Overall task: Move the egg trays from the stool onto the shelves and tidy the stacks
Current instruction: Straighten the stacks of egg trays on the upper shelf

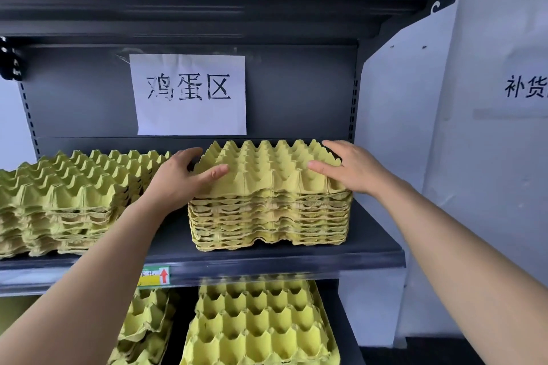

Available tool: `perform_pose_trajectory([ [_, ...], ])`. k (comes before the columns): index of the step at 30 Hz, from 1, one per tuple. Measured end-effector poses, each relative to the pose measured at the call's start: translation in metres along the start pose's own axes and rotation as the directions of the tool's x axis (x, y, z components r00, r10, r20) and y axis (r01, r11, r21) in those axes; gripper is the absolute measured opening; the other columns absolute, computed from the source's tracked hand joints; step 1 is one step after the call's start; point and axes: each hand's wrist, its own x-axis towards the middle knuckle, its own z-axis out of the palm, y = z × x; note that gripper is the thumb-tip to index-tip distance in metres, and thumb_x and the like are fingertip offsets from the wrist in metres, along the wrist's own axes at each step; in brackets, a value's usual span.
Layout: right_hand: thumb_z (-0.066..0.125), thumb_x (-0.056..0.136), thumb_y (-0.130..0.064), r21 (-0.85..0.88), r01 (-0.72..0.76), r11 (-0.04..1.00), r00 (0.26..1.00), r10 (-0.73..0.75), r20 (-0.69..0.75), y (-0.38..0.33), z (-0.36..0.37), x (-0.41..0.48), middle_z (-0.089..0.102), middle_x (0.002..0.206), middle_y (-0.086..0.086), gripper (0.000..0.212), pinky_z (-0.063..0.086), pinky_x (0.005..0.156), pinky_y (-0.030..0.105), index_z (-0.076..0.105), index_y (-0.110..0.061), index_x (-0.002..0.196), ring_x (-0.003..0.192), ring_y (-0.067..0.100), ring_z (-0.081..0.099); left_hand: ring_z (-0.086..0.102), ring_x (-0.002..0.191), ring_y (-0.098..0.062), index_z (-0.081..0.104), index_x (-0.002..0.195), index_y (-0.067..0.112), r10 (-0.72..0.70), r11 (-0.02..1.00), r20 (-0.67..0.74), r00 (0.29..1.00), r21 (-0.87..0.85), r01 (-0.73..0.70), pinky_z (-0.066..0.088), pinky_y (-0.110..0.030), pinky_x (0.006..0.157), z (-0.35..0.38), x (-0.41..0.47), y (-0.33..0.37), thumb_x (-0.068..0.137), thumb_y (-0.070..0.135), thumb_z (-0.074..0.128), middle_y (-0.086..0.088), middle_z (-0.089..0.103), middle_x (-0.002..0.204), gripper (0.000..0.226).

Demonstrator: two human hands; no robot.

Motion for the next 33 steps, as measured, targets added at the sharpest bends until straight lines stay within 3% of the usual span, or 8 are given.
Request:
perform_pose_trajectory([
  [2, 0.047, 0.085, -0.066, -0.021, 0.012, 1.0, 1.0, -0.011, 0.027, -0.005, -0.001, 0.018, 0.027, 0.155, 0.002, 0.082, 0.024, 0.112, 0.037, 0.028, -0.018, 0.148, 0.141, 0.02, 0.025, 0.052, 0.123, -0.022, 0.043, 0.143, 0.021, -0.037, 0.999, 0.038, 0.999, -0.018, 0.038, 0.042, -0.036, 0.1, -0.006, 0.019, 0.0, 0.069, 0.077, 0.059, -0.001, 0.051, 0.141, 0.094],
  [6, 0.043, 0.091, -0.059, -0.052, 0.023, 0.998, 0.993, -0.017, 0.121, -0.007, 0.002, 0.06, 0.026, 0.155, 0.0, 0.072, 0.023, 0.112, 0.034, 0.029, -0.017, 0.148, 0.142, 0.018, 0.025, 0.052, 0.123, -0.01, 0.052, 0.136, 0.031, 0.001, 1.0, 0.139, 0.99, 0.0, -0.001, 0.04, -0.038, 0.107, -0.013, 0.06, -0.006, 0.055, 0.092, 0.054, 0.015, 0.056, 0.133, 0.101],
  [10, 0.038, 0.093, -0.06, -0.135, -0.003, 0.991, 0.965, 0.038, 0.261, 0.001, 0.012, 0.101, 0.024, 0.156, -0.002, 0.07, 0.02, 0.115, 0.034, 0.028, -0.019, 0.149, 0.143, 0.017, 0.022, 0.051, 0.118, -0.008, 0.059, 0.109, 0.033, 0.009, 0.999, 0.287, 0.958, 0.048, -0.023, 0.037, -0.037, 0.109, -0.005, 0.1, -0.019, 0.065, 0.078, 0.06, 0.014, 0.058, 0.124, 0.063],
  [11, 0.036, 0.093, -0.061, -0.157, -0.006, 0.988, 0.956, 0.052, 0.288, 0.004, 0.015, 0.11, 0.023, 0.157, -0.002, 0.07, 0.019, 0.116, 0.034, 0.027, -0.02, 0.149, 0.143, 0.017, 0.021, 0.053, 0.118, -0.008, 0.061, 0.106, 0.032, 0.012, 0.996, 0.328, 0.945, 0.075, -0.038, 0.038, -0.038, 0.109, -0.001, 0.112, -0.024, 0.064, 0.083, 0.059, 0.012, 0.06, 0.123, 0.066],
  [16, 0.03, 0.091, -0.066, -0.234, 0.0, 0.972, 0.919, 0.092, 0.384, 0.018, 0.031, 0.14, 0.015, 0.158, -0.004, 0.071, 0.014, 0.118, 0.036, 0.023, -0.026, 0.15, 0.145, 0.017, 0.015, 0.05, 0.119, -0.008, 0.051, 0.134, 0.04, -0.015, 0.988, 0.423, 0.906, 0.148, -0.053, 0.037, -0.032, 0.106, 0.018, 0.16, -0.035, 0.043, 0.098, 0.05, 0.017, 0.054, 0.126, 0.108],
  [22, 0.027, 0.089, -0.069, -0.161, -0.069, 0.985, 0.875, 0.137, 0.465, 0.031, 0.043, 0.152, 0.021, 0.155, -0.016, 0.063, 0.016, 0.117, 0.038, 0.027, -0.041, 0.146, 0.143, 0.014, 0.02, 0.048, 0.122, -0.005, 0.049, 0.135, 0.042, -0.021, 0.976, 0.582, 0.813, 0.187, -0.109, 0.032, -0.024, 0.097, 0.045, 0.178, -0.042, 0.051, 0.093, 0.047, 0.017, 0.049, 0.139, 0.098],
  [30, 0.027, 0.089, -0.07, -0.106, -0.092, 0.99, 0.855, 0.133, 0.502, 0.032, 0.044, 0.151, 0.028, 0.152, -0.017, 0.06, 0.018, 0.114, 0.036, 0.033, -0.042, 0.143, 0.14, 0.012, 0.027, 0.039, 0.135, -0.012, 0.046, 0.141, 0.036, -0.056, 0.985, 0.605, 0.795, 0.163, -0.055, 0.027, -0.03, 0.11, 0.053, 0.186, -0.047, 0.061, 0.082, 0.058, 0.012, 0.04, 0.149, 0.093],
  [33, 0.03, 0.089, -0.069, -0.111, -0.084, 0.99, 0.867, 0.128, 0.482, 0.028, 0.042, 0.148, 0.035, 0.148, -0.017, 0.058, 0.024, 0.113, 0.034, 0.039, -0.043, 0.14, 0.138, 0.013, 0.032, 0.045, 0.129, -0.01, 0.043, 0.142, 0.037, -0.043, 0.99, 0.59, 0.806, 0.135, -0.046, 0.032, -0.029, 0.107, 0.051, 0.182, -0.046, 0.063, 0.082, 0.057, 0.012, 0.046, 0.145, 0.093],
])
